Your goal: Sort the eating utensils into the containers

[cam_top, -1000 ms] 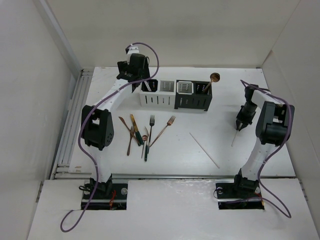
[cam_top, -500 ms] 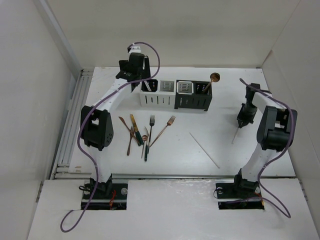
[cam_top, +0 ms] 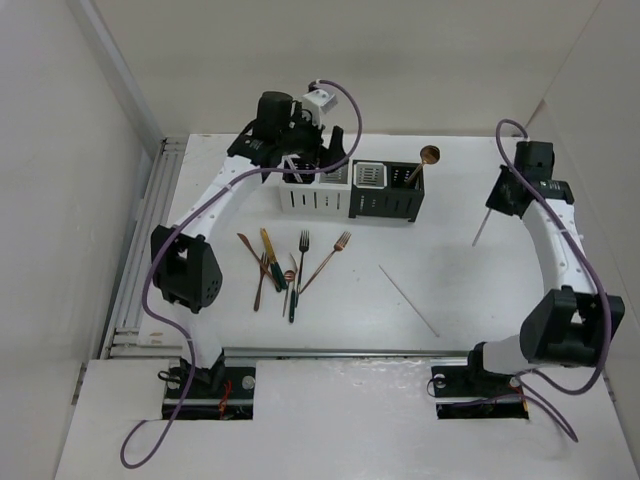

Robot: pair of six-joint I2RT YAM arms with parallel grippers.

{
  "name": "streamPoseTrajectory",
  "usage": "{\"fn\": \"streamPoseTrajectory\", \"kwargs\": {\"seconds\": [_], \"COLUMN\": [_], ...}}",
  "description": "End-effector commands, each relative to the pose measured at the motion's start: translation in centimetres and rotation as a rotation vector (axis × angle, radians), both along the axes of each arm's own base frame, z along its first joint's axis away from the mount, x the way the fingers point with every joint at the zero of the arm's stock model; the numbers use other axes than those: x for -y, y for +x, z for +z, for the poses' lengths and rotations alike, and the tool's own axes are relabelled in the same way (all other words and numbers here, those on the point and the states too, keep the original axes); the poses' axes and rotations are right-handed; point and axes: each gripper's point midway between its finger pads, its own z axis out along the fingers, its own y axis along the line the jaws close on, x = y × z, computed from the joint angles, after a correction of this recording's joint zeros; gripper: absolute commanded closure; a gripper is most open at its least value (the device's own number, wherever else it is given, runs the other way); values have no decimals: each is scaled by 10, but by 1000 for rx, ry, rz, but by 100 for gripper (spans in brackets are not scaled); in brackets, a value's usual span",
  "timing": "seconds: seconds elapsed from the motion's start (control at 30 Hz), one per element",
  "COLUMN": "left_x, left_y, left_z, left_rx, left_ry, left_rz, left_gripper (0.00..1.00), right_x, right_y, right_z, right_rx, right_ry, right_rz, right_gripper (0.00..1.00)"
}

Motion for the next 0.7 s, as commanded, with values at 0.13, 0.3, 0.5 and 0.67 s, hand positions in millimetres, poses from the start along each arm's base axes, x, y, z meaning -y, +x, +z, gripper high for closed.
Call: {"fn": "streamPoseTrajectory", "kwargs": {"seconds": [0.13, 0.3, 0.5, 0.67], "left_x": [82, 108, 115, 116], "left_y": [-126, -151, -144, -130], "left_z": [86, 89, 85, 78], "left_rx": [125, 98, 83, 77], "left_ry": [-213, -248, -250, -239], "left_rz": [-658, -724, -647, -579], "left_gripper": [0, 0, 0, 0], "right_x": [-120, -181, -228, -248], "right_y": [33, 28, 15, 5], "right_z": [142, 181, 208, 222], "right_rx": [469, 583, 645, 677], "right_ry": [98, 223, 293, 339], "right_rz": [308, 420, 526, 562], "right_gripper": [100, 100, 100, 100]}}
